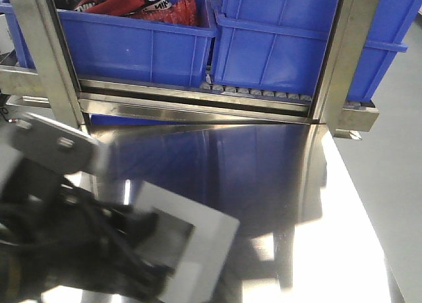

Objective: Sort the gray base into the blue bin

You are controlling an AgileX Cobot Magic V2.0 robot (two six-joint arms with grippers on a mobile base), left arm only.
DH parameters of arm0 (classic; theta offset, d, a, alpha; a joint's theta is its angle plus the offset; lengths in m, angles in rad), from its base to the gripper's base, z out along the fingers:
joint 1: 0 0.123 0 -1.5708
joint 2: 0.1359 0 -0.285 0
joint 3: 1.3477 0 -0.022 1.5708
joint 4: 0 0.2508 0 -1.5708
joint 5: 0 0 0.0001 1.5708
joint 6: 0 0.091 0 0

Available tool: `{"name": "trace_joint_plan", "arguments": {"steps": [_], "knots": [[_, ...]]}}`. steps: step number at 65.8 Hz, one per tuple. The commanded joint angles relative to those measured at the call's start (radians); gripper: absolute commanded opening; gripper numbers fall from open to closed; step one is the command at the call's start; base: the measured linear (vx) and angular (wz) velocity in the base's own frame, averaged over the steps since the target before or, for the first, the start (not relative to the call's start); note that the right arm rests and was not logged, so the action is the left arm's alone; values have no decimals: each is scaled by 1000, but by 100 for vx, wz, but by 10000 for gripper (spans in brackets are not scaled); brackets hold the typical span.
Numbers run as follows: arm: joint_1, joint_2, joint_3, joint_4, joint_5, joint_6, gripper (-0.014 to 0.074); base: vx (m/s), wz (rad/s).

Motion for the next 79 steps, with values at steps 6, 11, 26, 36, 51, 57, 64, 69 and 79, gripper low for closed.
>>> {"name": "trace_joint_plan", "arguments": {"steps": [6, 11, 26, 36, 51, 57, 64, 69, 79], "knots": [[-4, -164, -26, 133, -22, -19, 3, 0, 0], [-4, -236, -26, 171, -2, -19, 3, 0, 0], [-4, -417, -25, 181, 2, 32, 3, 0, 0], [-4, -490, -24, 133, 4, 143, 3, 0, 0], [-4, -557, 56, 112, -22, 224, 3, 0, 0], [-4, -587, 117, 112, -57, 224, 3, 0, 0], [-4, -626, 174, 115, -115, 224, 3, 0, 0], [-4, -649, 204, 116, -160, 224, 3, 0, 0], [-4, -675, 222, 116, -194, 222, 3, 0, 0]]}}
